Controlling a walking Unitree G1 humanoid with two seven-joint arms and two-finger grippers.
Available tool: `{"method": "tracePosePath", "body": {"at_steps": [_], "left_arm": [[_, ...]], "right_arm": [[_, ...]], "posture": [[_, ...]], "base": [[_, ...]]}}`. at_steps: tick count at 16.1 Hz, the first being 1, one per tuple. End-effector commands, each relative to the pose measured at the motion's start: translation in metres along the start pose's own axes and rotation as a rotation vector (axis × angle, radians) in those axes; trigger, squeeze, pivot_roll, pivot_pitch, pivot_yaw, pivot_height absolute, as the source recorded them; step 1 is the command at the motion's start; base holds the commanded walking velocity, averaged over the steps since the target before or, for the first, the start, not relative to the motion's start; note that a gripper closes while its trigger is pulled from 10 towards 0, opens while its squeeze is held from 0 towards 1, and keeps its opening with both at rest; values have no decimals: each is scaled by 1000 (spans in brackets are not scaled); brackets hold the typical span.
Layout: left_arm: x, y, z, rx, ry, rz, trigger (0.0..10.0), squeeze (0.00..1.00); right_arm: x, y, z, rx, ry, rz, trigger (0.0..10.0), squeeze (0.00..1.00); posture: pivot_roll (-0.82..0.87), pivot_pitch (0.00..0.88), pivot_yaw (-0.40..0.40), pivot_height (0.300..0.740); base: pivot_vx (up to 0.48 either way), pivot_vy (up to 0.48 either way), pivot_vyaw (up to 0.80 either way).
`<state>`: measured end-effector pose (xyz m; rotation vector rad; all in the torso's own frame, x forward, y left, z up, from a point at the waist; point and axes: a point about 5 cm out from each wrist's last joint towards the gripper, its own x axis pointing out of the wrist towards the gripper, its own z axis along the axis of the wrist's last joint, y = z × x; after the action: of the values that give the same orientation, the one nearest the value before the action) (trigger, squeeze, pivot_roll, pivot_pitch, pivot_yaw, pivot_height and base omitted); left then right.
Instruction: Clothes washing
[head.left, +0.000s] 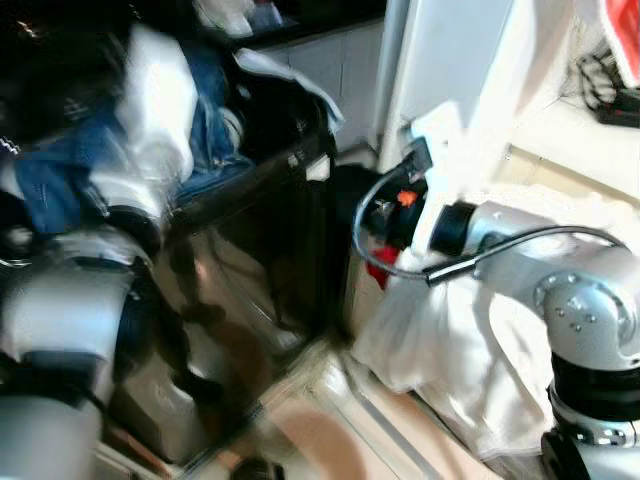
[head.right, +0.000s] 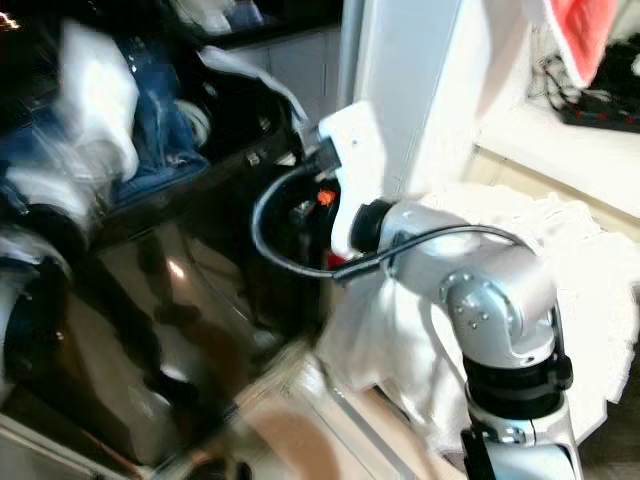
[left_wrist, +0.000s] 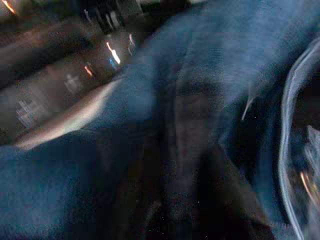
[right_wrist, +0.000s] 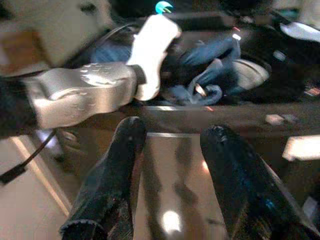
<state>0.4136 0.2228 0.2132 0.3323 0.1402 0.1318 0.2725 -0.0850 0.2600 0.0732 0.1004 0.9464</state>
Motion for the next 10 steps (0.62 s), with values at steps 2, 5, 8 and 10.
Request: {"method": "tracePosePath", "body": {"at_steps": [2, 5, 8, 10], "left_arm": [[0, 27, 54, -20, -168, 97, 10000, 0], [1, 25, 47, -52, -135, 87, 10000, 0], [2, 19, 25, -34, 13, 43, 10000, 1000], [1, 20, 11, 1, 107, 27, 10000, 1000]], "right_arm": [[-3, -2, 6, -24, -19, -26, 10000, 0], [-3, -1, 5, -36, -25, -38, 10000, 0], [-3, -1, 5, -38, -21, -37, 10000, 0], [-3, 0, 4, -37, -18, -35, 10000, 0]], "posture": [[0, 0, 23, 740], [-3, 0, 26, 740], [-4, 0, 26, 740], [-6, 0, 28, 740]], "base": [[0, 0, 0], [0, 0, 0], [0, 0, 0], [0, 0, 0]]}}
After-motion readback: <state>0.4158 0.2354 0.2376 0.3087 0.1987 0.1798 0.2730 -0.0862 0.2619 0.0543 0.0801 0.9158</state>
